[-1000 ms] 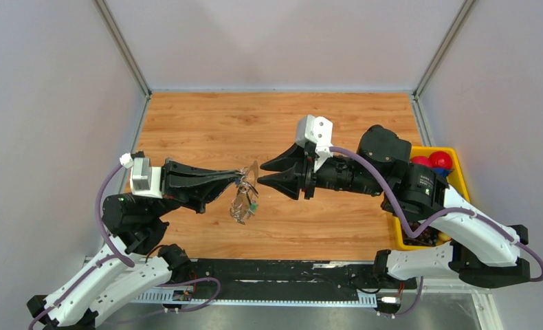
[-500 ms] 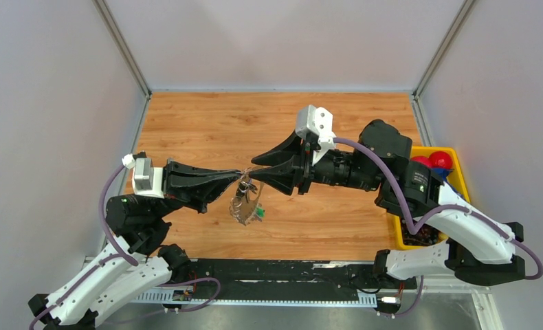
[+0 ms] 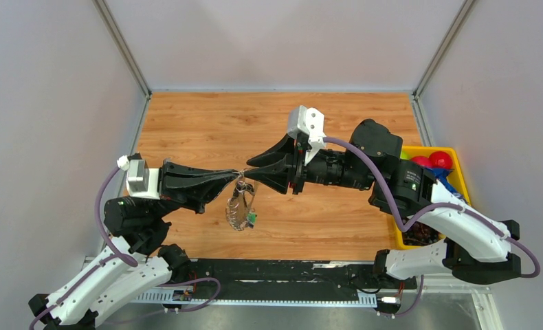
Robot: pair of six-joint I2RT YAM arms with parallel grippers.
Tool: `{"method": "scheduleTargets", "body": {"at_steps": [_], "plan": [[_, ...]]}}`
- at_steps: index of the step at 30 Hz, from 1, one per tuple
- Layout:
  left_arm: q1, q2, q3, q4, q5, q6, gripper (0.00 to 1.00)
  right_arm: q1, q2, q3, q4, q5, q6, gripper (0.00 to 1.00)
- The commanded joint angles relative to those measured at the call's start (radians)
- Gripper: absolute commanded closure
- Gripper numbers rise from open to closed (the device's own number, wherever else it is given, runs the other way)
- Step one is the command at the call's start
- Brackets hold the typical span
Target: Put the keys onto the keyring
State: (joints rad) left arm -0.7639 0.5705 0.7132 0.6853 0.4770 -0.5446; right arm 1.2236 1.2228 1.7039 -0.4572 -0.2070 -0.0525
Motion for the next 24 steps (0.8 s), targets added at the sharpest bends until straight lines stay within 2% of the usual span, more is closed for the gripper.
{"method": "scheduleTargets", "body": {"at_steps": [1, 24], "plan": [[-0.001, -0.001, 0.009, 0.079, -0.013, -0.015, 1.0, 0.005, 0.001, 0.007, 0.037, -0.003, 0.017, 0.7], [-0.001, 0.014, 0.012, 0.088, -0.017, -0.014, 1.0, 0.005, -0.029, -0.011, 0.066, -0.011, 0.044, 0.7]]}}
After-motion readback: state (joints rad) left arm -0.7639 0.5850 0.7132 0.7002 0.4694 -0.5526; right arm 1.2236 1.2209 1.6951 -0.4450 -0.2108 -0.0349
